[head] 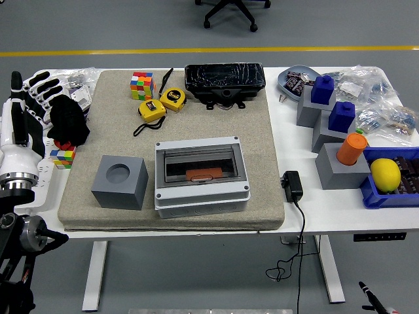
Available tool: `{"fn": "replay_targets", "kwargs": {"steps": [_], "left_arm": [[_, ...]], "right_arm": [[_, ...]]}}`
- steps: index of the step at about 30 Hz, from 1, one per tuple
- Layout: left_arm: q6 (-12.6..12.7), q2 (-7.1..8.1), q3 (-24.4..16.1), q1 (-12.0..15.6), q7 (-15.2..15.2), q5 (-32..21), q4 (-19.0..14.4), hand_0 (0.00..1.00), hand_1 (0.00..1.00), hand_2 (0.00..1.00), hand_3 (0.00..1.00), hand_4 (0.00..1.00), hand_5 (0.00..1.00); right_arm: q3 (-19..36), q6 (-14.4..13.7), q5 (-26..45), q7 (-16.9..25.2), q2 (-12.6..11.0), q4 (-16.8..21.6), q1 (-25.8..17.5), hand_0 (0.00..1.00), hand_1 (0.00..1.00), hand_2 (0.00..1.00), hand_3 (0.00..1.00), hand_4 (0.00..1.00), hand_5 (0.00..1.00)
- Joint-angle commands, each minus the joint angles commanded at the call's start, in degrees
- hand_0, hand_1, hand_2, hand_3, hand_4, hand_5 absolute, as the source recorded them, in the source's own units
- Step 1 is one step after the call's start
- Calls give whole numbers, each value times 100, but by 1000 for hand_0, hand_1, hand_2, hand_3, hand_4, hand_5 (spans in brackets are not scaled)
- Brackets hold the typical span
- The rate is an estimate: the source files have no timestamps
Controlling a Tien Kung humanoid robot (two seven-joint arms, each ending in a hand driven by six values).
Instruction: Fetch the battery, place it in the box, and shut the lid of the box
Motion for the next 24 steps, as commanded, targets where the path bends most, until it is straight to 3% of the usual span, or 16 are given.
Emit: {"fn": "replay_targets", "kwargs": {"steps": [12, 13, 24], "left_arm": [[-8, 4, 15, 5, 8, 73, 3, 641, 663, 644, 667, 995, 998], [-8, 4, 15, 4, 9, 80, 3, 639, 663, 644, 665, 998, 901], [-3, 8, 9, 0, 18, 141, 0, 637, 662, 644, 663, 998, 879]], "right_arm": [[-11, 5, -12, -6, -7, 0, -4, 930, 789, 739, 781, 998, 998], [-11, 5, -13, -7, -8, 0, -3, 930, 789, 739, 782, 998, 998], [-15, 3, -6, -8, -2, 0, -7, 930, 789, 739, 781, 998, 998]]}}
